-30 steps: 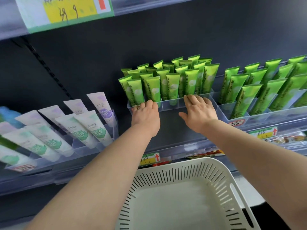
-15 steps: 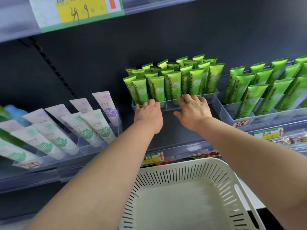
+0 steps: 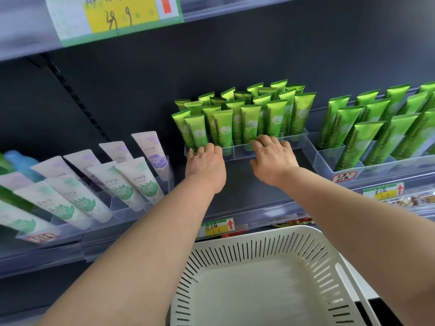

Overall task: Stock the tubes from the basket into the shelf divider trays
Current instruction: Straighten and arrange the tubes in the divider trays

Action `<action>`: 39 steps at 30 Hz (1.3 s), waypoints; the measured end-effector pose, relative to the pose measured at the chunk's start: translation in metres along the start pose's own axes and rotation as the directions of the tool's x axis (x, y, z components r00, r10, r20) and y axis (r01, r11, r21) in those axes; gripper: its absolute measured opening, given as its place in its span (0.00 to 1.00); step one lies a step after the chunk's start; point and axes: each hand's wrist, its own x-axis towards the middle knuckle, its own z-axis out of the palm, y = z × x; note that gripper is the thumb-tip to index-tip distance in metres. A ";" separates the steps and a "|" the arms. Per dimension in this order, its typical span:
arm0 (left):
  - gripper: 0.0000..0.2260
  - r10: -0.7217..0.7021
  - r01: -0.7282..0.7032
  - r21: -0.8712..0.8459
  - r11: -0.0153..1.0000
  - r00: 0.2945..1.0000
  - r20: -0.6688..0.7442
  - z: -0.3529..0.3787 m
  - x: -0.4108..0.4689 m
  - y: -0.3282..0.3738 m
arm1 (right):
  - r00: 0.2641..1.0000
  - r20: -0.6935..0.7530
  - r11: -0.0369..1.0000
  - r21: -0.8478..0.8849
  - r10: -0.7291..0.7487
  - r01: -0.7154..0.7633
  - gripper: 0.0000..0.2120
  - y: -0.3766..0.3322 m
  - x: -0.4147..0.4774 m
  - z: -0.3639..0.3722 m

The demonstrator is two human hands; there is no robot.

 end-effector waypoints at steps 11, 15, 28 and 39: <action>0.26 -0.041 0.041 -0.010 0.999 0.999 0.009 0.001 -0.012 -0.010 | 1.000 0.012 1.000 0.010 -0.021 0.021 0.23 -0.016 -0.005 0.000; 0.26 -0.054 0.054 -0.009 0.999 0.998 0.017 0.002 -0.015 -0.013 | 0.998 0.026 0.999 0.016 -0.050 0.050 0.23 -0.017 -0.007 -0.003; 0.25 -0.057 0.057 -0.038 0.998 0.998 -0.001 0.005 -0.029 -0.011 | 0.998 0.060 0.996 -0.089 -0.024 0.030 0.26 -0.009 -0.016 -0.003; 0.24 -0.063 0.064 -0.021 0.998 0.997 0.035 -0.004 -0.061 -0.002 | 0.996 0.080 0.995 -0.087 -0.046 0.053 0.24 -0.013 -0.049 -0.011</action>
